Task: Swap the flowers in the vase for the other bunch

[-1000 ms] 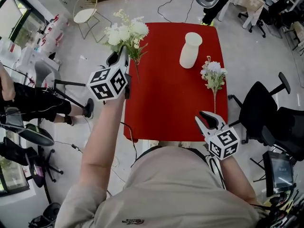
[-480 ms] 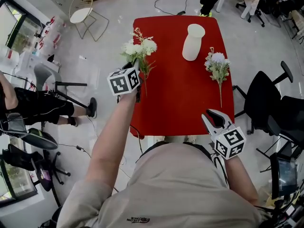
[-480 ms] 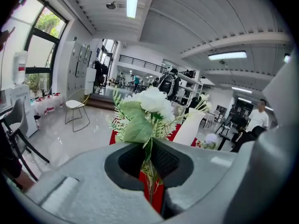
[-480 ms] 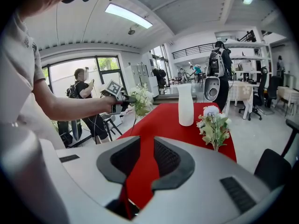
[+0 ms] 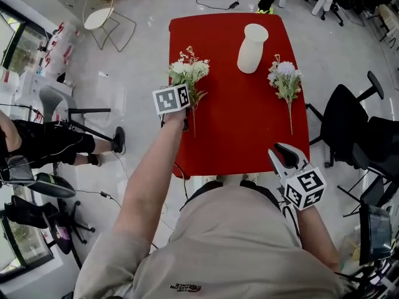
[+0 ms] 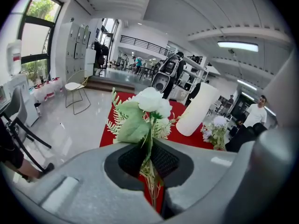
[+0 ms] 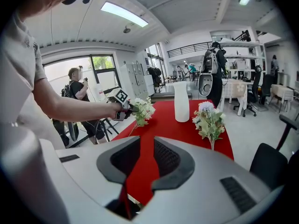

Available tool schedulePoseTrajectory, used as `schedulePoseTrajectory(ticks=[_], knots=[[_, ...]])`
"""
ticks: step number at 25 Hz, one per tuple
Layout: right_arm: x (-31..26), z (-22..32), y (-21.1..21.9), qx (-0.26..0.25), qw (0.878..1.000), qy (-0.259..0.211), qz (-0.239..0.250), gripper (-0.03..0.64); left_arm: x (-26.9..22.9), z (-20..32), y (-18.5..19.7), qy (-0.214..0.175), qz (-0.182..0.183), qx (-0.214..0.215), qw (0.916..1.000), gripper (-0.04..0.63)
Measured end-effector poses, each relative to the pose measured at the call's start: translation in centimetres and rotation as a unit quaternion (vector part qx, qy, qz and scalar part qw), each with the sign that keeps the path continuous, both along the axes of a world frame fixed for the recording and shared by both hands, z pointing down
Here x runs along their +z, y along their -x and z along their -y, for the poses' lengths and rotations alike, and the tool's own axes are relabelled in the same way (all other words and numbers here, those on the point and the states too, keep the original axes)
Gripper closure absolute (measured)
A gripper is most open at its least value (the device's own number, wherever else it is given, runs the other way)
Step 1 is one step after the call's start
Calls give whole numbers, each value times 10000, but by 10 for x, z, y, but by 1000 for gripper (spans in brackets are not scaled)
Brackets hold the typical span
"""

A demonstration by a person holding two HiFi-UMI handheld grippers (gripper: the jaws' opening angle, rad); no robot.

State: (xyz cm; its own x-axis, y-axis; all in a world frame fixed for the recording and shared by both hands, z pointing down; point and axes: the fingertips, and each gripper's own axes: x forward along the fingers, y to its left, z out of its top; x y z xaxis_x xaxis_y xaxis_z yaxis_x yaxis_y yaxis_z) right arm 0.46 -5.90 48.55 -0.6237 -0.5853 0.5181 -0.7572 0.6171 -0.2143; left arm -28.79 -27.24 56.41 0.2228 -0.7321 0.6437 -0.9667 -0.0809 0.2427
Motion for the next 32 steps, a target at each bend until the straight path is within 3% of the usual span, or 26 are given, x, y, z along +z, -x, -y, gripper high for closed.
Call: schedulePoseTrajectory(ticks=[7,17,24,32], knots=[[2,0,-4,111,9999,42,-9,520,25,2,0,250,46,-25,9997,558],[6,2,-2,123,9999,74,9,520,33,4,2,229,51,-48,9997,522],[6,1,0,80,9999,82,32,520,16,-7,3,36,55,-45,10000,454],[1,4,-2,-5,10000,-9,81,520,-11,-29,-3,-312,33,-85,9995,451]])
